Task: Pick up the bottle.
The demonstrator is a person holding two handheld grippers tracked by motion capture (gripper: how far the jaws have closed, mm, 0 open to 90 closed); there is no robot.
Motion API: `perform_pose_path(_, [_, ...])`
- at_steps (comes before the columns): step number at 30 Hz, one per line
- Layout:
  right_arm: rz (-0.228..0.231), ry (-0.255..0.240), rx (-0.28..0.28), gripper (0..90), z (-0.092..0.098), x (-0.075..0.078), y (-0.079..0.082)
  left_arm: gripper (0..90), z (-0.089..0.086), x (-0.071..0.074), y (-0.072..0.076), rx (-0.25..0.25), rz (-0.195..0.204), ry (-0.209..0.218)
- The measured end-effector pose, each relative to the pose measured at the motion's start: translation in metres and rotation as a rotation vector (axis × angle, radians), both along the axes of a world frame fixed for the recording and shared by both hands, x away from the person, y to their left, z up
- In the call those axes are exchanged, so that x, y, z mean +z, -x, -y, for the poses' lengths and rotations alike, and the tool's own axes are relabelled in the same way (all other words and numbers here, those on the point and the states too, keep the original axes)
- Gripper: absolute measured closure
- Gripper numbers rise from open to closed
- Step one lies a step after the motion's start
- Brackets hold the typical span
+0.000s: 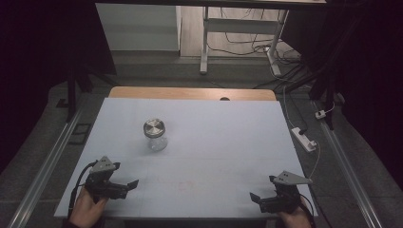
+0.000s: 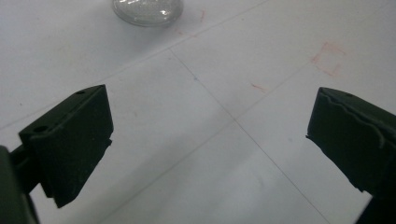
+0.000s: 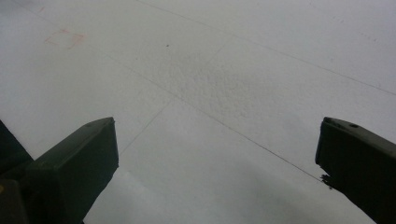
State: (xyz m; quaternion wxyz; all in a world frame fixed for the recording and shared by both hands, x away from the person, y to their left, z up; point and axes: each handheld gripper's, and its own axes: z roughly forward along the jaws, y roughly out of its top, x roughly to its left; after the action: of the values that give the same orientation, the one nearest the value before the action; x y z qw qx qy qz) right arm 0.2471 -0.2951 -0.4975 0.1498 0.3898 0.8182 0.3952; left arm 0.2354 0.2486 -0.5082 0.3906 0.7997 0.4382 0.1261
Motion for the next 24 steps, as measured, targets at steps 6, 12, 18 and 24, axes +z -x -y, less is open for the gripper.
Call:
perform_pose_path(6, [-0.002, 0.003, 0.003, 0.0, -0.001, 0.0, 0.0, 1.2, 0.004, 0.0, -0.019, 0.004, -0.032, -0.011])
perform_pose_path(12, [-0.003, 0.002, 0.005, 0.0, 0.0, 0.0, 0.0, 0.1, 0.009, 0.001, -0.04, -0.01, -0.034, 0.001])
perform_pose_path(18, [-0.004, 0.0, 0.006, 0.0, -0.001, 0.0, 0.0, 0.0, 0.016, 0.0, -0.06, -0.023, -0.026, -0.022])
perform_pose_path(24, [-0.006, 0.0, 0.006, 0.0, 0.0, 0.0, -0.001, 0.0, 0.023, 0.0, -0.08, -0.022, -0.013, -0.031])
